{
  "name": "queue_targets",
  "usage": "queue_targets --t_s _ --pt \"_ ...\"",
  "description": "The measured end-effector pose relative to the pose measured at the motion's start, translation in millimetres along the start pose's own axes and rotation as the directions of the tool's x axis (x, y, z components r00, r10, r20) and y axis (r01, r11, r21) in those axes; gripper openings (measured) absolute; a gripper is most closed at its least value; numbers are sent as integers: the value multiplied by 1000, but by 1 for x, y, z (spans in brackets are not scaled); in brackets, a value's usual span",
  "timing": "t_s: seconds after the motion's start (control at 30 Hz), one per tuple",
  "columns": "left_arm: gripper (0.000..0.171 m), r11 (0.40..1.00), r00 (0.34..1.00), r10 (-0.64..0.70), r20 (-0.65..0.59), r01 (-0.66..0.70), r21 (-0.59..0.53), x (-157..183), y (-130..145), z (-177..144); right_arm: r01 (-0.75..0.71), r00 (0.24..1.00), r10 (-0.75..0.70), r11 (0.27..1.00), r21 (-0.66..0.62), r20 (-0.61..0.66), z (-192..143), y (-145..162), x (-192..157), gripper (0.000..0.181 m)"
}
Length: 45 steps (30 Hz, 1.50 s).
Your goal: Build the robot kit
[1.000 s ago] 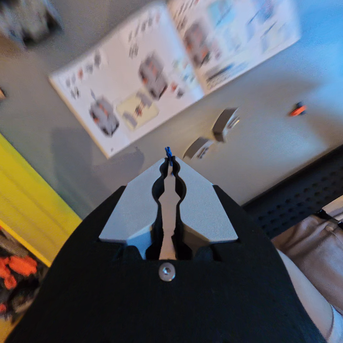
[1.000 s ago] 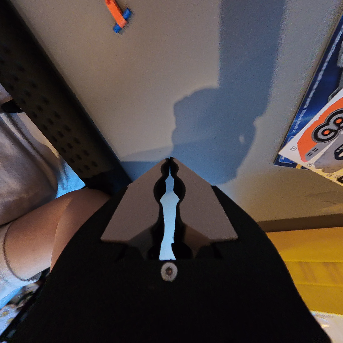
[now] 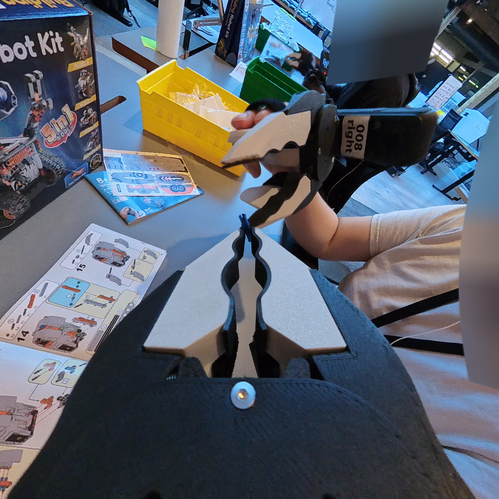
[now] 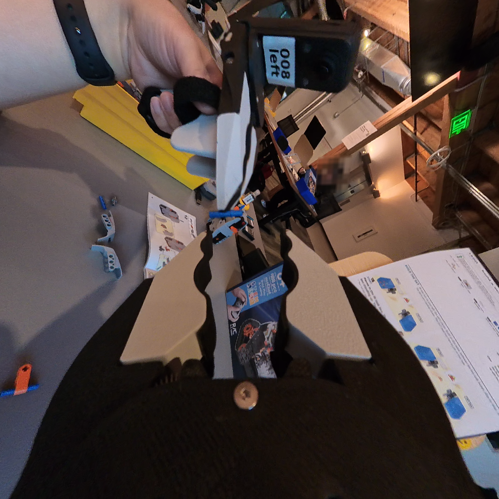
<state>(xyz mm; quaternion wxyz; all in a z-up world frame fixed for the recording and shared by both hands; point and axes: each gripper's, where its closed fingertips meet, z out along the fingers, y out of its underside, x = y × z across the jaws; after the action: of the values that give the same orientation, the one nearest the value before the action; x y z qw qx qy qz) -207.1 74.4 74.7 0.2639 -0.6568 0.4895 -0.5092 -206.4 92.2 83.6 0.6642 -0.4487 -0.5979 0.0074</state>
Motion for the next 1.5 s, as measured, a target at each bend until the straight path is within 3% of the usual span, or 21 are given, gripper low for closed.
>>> queue_targets --t_s 0.17,0.57,1.0,1.5 --pt "2 1000 1000 6 1 -6 -7 2 1 0 36 999 -35 999 32 -26 9 -9 -4 50" --pt "2 1000 1000 5 -1 -5 -4 6 3 -8 118 993 -118 992 33 -17 14 -15 -16 23" --pt "2 999 998 40 55 -40 -9 10 9 -26 142 989 -140 989 38 -43 14 -22 -14 33" --pt "2 997 996 33 84 -27 -73 4 20 -22 191 982 -191 981 39 -12 16 -28 -24 46"
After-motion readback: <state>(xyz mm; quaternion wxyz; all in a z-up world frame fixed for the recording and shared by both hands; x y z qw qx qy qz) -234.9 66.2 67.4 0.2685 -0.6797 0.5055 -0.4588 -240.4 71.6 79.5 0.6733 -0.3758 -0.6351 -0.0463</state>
